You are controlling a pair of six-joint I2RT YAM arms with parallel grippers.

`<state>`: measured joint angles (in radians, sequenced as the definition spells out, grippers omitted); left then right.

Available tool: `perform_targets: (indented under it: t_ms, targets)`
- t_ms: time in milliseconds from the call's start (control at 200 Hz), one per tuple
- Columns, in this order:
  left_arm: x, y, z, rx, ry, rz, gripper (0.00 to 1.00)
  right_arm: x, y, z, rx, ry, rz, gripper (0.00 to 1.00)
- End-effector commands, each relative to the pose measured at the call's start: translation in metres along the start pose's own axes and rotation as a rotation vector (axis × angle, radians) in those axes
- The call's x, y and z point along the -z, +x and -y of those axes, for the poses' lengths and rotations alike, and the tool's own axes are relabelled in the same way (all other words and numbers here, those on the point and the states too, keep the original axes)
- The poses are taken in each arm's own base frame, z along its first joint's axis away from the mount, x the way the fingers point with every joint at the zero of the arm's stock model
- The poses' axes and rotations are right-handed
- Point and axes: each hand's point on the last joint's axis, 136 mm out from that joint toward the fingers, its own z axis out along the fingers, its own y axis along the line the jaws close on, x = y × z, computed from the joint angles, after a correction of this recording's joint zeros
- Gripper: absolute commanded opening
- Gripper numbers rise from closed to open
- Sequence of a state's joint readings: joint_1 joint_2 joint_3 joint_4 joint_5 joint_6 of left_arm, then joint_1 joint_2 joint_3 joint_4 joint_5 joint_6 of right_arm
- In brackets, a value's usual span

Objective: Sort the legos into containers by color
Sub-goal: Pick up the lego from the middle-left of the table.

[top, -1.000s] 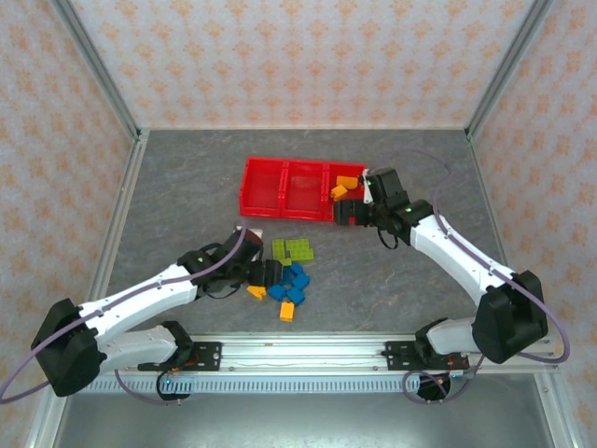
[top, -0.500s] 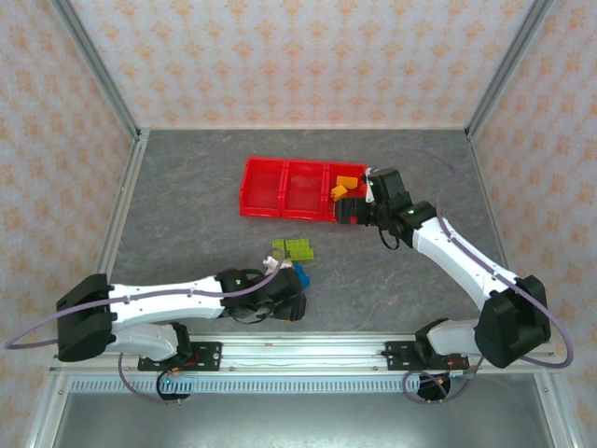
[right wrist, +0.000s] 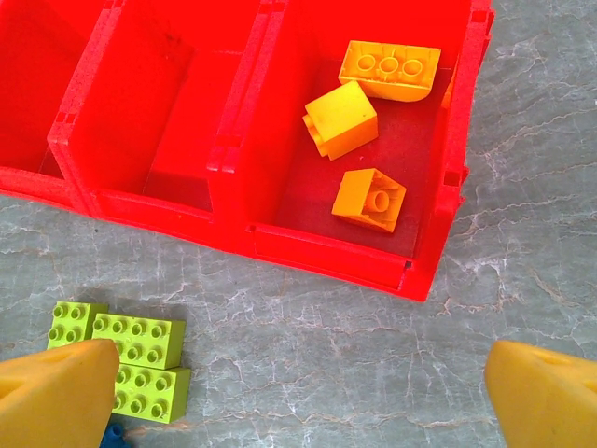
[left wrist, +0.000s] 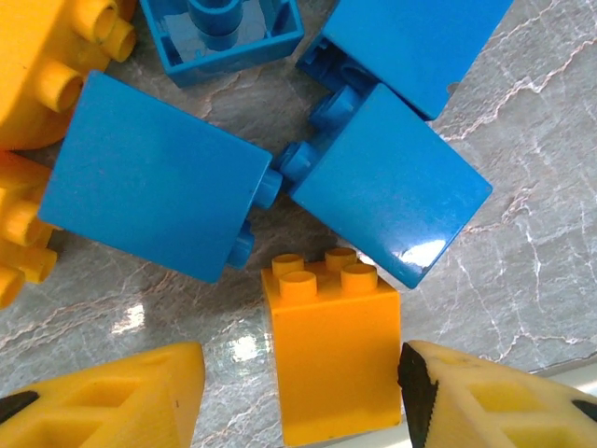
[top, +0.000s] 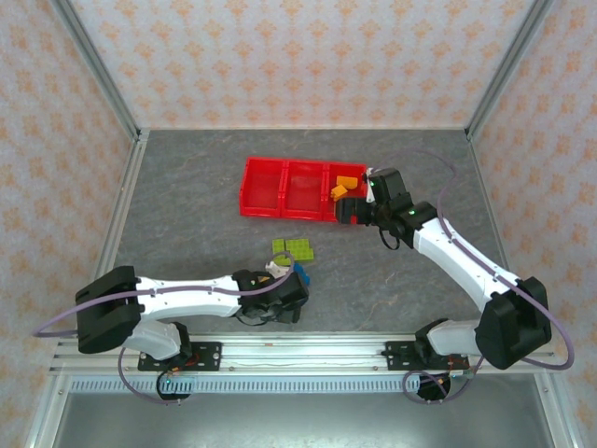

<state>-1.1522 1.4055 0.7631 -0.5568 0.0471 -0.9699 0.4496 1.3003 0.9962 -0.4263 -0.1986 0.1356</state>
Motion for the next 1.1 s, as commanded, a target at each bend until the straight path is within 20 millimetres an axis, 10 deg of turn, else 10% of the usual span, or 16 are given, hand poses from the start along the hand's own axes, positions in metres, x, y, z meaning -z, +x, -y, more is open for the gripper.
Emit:
perform_targets:
  t_ms: [0, 420, 871, 1091]
  targets:
    - [-0.002, -0.005, 0.008, -0.019, -0.010, 0.008, 0.61, 0.004, 0.000, 0.002, -0.013, 0.005, 0.011, 1.00]
    - [-0.019, -0.002, 0.006, -0.059, -0.069, -0.024, 0.60, 0.002, 0.000, 0.003, -0.013, 0.011, 0.008, 1.00]
    - [-0.020, -0.005, 0.011, -0.088, -0.115, -0.024, 0.15, 0.005, -0.012, 0.003, -0.013, 0.027, 0.036, 1.00]
    - [0.003, -0.020, 0.028, -0.051, -0.015, 0.086, 0.08, 0.009, -0.016, 0.007, -0.040, 0.046, 0.060, 1.00]
